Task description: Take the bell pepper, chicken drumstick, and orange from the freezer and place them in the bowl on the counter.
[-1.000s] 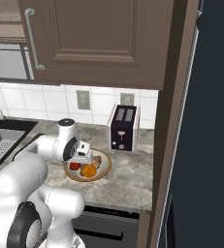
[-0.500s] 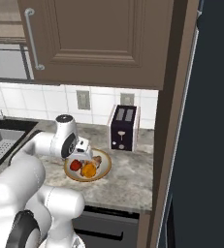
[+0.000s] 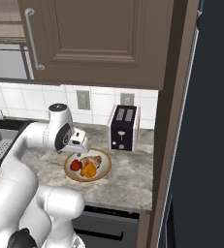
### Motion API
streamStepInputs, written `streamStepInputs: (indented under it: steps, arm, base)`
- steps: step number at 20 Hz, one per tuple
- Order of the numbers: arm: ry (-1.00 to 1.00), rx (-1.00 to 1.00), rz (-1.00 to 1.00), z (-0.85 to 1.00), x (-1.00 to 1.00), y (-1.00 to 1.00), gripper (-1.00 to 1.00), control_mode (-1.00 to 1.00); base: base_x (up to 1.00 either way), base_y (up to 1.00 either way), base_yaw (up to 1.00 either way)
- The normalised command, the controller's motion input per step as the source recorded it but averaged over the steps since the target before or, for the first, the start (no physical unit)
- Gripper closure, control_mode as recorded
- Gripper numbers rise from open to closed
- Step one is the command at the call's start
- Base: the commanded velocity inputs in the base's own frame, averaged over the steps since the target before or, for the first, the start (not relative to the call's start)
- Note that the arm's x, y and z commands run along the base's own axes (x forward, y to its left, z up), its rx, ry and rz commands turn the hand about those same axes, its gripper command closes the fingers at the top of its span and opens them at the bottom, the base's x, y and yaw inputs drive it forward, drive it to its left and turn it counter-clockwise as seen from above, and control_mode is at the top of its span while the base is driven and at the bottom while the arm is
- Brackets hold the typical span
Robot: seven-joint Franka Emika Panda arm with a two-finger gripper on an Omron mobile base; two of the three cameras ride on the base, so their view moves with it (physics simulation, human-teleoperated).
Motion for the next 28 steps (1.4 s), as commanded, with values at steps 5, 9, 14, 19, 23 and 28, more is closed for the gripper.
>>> streamStepInputs:
  steps: [5, 9, 14, 19, 23, 28]
  arm:
    - [-0.04, 0.00, -0.04, 0.53, -0.58, 0.00, -1.00, -1.00]
    - [-0.06, 0.00, -0.03, 0.50, -0.61, 0.00, -1.00, -1.00]
    - [-0.07, 0.00, 0.00, 0.61, -0.56, 0.00, -1.00, -1.00]
    - [-0.04, 0.00, 0.00, 0.62, -0.46, 0.00, -1.00, -1.00]
    - [-0.03, 0.00, 0.00, 0.60, -0.34, -0.01, -1.00, -1.00]
    - [-0.02, 0.00, 0.00, 0.57, -0.32, -0.06, -1.00, -1.00]
  base:
    - [0.00, 0.00, 0.00]
    - [0.00, 0.00, 0.00]
    - [0.00, 0.00, 0.00]
    - [0.00, 0.00, 0.00]
    - [0.00, 0.00, 0.00]
    - [0.00, 0.00, 0.00]
